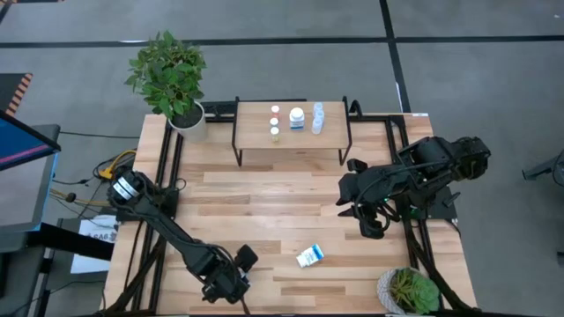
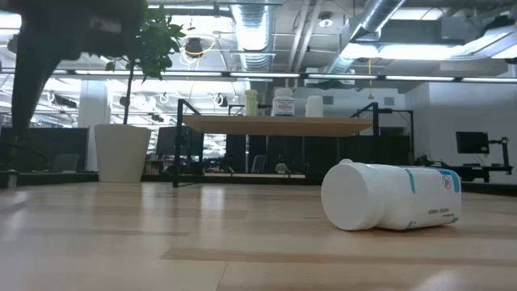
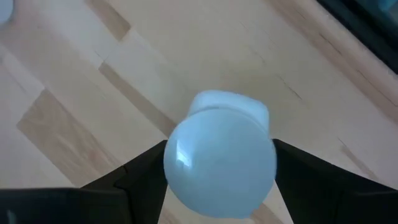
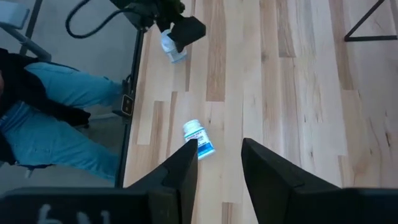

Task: Pick and place medicine bottles onto shelf by color
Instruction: Put the left white and blue pill bottle on the shelf aligned with white and blue pill bottle

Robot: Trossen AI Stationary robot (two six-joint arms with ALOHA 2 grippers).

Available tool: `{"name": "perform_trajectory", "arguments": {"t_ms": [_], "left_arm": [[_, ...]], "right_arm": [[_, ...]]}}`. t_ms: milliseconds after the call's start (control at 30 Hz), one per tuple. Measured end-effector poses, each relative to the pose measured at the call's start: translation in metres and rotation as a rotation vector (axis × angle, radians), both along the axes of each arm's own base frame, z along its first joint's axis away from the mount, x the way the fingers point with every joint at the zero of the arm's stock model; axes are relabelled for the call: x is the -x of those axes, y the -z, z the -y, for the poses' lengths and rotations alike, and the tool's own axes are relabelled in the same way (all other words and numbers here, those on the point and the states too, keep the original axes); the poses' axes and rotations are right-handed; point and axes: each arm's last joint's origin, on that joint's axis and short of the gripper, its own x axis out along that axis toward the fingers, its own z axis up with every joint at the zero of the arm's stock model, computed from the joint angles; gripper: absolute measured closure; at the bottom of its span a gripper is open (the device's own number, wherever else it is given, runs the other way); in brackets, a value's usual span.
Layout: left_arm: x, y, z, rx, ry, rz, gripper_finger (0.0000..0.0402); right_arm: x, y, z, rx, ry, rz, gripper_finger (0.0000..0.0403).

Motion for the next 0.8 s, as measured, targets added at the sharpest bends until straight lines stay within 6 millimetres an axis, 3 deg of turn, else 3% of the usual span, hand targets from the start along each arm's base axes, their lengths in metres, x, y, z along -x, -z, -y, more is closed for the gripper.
{"name": "perform_trajectory", "arguments": {"t_ms": [300, 433, 600, 800], "left_arm": [[-0.005, -0.003, 0.002, 0.07, -0.003, 0.024, 0.015], [-0.005, -0.003, 0.002, 0.082, -0.018, 0.018, 0.0186], [-0.007, -0.006, 0.0, 0.111, -0.121, 0.005, 0.0259], [-0.031, -0.033, -0.017, 0.07, -0.258, 0.064, 0.0264]], "right_arm": [[0.001, 0.001, 0.0, 0.005, 0.0, -0.011, 0.0265], [0.002, 0.002, 0.001, 0.011, 0.001, -0.028, 0.0267], [0.003, 0.003, 0.001, 0.019, -0.001, -0.044, 0.0267], [0.007, 0.006, 0.003, 0.043, -0.007, -0.09, 0.0271]]}}
